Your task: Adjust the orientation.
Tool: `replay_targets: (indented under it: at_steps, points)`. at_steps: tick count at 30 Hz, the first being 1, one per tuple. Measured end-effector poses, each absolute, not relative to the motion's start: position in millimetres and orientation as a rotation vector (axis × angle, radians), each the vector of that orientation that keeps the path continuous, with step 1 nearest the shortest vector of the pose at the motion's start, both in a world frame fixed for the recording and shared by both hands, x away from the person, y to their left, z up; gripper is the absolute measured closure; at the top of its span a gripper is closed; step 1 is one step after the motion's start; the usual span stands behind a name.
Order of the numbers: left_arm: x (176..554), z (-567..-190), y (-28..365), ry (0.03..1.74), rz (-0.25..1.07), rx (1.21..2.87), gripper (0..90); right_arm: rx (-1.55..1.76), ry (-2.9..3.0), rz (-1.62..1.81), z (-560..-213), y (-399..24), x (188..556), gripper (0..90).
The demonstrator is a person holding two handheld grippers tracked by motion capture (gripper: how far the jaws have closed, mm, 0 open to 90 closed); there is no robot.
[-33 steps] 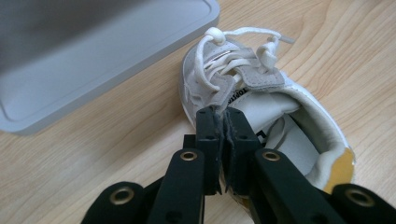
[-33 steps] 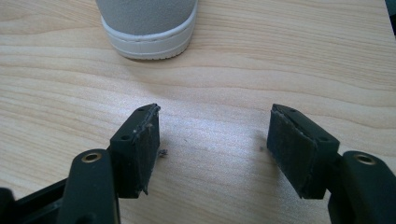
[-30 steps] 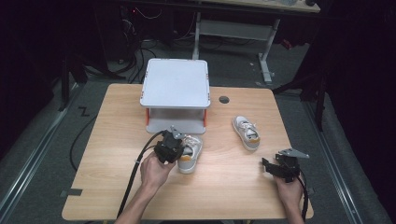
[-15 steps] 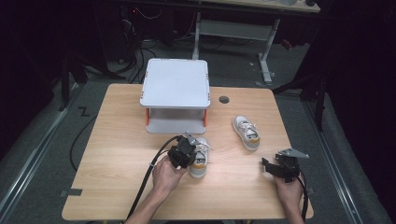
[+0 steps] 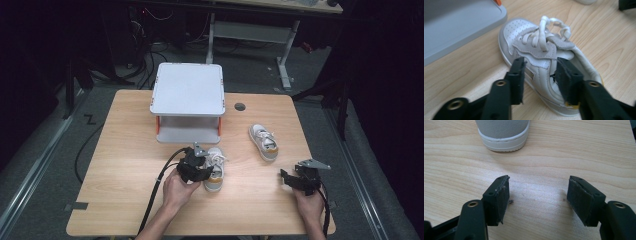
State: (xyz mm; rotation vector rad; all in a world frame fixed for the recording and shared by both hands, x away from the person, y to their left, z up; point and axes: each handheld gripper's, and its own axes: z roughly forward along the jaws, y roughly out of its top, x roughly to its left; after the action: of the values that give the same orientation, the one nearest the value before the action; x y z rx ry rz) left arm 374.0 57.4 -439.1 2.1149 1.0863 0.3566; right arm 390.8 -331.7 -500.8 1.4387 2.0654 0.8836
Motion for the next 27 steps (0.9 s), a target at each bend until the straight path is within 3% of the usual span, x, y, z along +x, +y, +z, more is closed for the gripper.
replay_targets:
  at_steps: [8, 27]
  points:
    - [368, -428, 75, 1.05, 0.345, 1.996, 42.5, 1.438, 2.066, 0.883, -501, -332, 391, 34.4]
    - [350, -407, 131, 1.055, 0.43, 1.84, 36.6, 1.437, 2.067, 0.884, -501, -332, 391, 34.3]
